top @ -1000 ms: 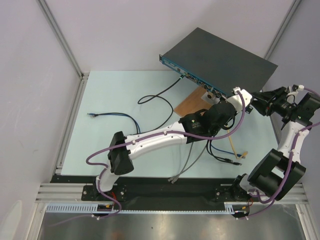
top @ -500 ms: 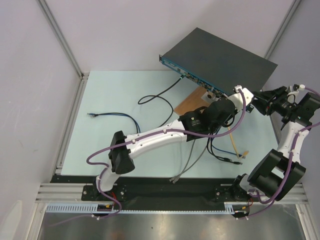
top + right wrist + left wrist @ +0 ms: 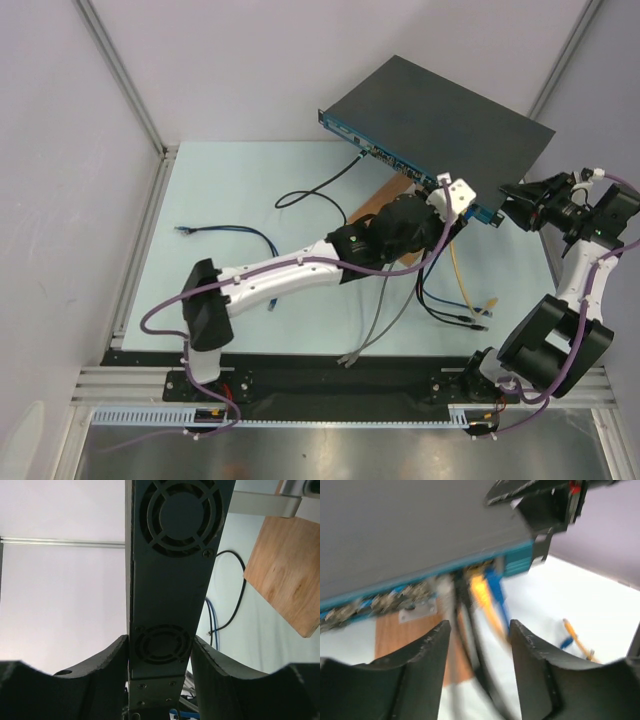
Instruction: Insert the plug into the switch port
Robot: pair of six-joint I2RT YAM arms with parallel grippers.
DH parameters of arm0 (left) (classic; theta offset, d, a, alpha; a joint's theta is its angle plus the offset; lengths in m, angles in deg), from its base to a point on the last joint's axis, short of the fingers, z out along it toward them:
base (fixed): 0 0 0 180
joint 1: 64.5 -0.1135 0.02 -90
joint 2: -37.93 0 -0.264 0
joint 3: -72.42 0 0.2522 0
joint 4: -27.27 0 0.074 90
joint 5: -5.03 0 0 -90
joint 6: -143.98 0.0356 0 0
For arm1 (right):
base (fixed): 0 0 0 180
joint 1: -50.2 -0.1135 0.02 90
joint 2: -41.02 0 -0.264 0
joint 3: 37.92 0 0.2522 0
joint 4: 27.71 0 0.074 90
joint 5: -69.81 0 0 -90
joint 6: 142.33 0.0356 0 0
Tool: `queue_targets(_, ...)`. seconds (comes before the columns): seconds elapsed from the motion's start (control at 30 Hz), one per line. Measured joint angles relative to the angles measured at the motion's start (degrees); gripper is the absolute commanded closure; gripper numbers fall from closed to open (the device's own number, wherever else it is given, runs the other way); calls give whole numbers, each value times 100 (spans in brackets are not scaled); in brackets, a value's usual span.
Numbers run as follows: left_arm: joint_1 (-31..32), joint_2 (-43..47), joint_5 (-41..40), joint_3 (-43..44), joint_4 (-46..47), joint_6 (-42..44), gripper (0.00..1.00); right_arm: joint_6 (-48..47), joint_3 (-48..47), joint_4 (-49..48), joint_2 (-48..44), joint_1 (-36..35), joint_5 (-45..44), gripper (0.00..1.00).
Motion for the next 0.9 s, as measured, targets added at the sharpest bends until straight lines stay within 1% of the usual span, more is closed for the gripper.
queue_targets(0.03, -35, 170, 66, -177, -4, -7, 40, -9, -15, 20, 26, -2, 31, 100)
queue_targets(0.13, -306, 820, 319, -741, -177, -90, 39, -48, -42, 81, 63, -2, 74, 100)
queue_targets(0.2, -645, 1331, 535, -1045, -343, -149, 37, -96, -59, 144, 63, -9, 72, 100)
queue_targets(0.33, -1412, 2162, 925, -1283, -758, -273, 33, -208, -90, 280, 59, -22, 52, 100)
queue_targets(0.43, -1919, 2562, 1108, -1397, -1010, -367, 32, -304, -118, 380, 46, -42, 11, 100)
queue_targets(0.47, -2074, 2671, 1189, -1480, -1097, -387, 32, -361, -142, 444, 42, -48, -7, 96)
queue_targets(0.5, -2214, 2767, 1257, -1593, -1167, -413, 31, -428, -173, 522, 37, -52, -26, 91)
queue_targets(0.53, -2354, 2850, 1311, -1749, -1220, -415, 29, -509, -221, 636, 37, -57, -68, 74)
queue_targets(0.6, -2653, 2968, 1464, -2076, -1349, -413, 28, -750, -352, 918, 37, -70, -155, 59)
queue_targets(0.63, -2846, 3003, 1587, -2269, -1443, -402, 24, -887, -435, 1113, 50, -81, -205, 44)
queue_targets(0.7, -3298, 3016, 1884, -2605, -1641, -350, 23, -1226, -669, 1550, 116, -96, -284, 32)
queue_targets(0.73, -3587, 3016, 2061, -2778, -1709, -302, 24, -1491, -828, 1725, 175, -153, -393, 22)
queue_targets(0.77, -3810, 3016, 2166, -2900, -1792, -258, 25, -1733, -999, 1917, 256, -238, -472, 18)
queue_targets(0.8, -4118, 3016, 2304, -3040, -1884, -195, 27, -1928, -1163, 2081, 337, -291, -485, 12)
queue_targets(0.83, -4406, 3016, 2398, -3147, -2004, -103, 29, -2124, -1325, 2243, 402, -330, -520, 3)
queue_targets(0.9, -4833, 3005, 2424, -3274, -2175, 20, 33, -2398, -1550, 2479, 466, -304, -592, 0)
